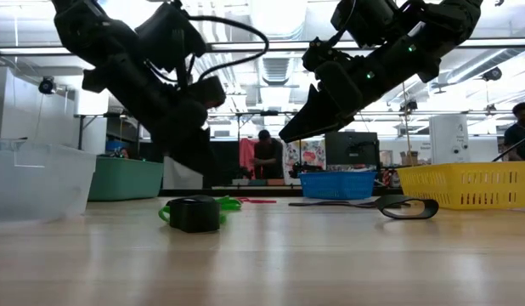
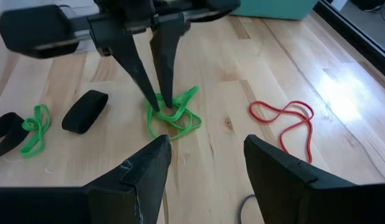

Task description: Sort rubber bands into baskets

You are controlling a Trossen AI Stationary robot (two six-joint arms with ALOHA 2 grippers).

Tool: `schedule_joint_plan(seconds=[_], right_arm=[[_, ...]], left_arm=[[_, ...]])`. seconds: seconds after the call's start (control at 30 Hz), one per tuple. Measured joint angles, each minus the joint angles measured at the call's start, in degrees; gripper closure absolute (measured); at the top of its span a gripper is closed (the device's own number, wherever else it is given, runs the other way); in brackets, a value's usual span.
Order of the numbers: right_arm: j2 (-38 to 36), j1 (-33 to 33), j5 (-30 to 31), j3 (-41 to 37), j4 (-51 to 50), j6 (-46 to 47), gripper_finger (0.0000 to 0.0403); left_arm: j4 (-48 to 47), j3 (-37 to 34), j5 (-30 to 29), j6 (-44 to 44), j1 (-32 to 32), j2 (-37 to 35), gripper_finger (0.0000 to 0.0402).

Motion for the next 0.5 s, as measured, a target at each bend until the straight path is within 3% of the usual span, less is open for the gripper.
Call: schedule_joint_plan(seconds=[0.2,0.5], right_arm=[[0.00,0.00,0.00,0.00,0.02,0.00,0.0204],[0.00,0.00,0.00,0.00,0.04,0.08,0.0204]], left_arm=[[-0.57,0.00,0.02,-0.75,0.00,-1.17,0.0398],[-1.05,0.00,0.29,-3.60,0.00,1.25,0.0325]])
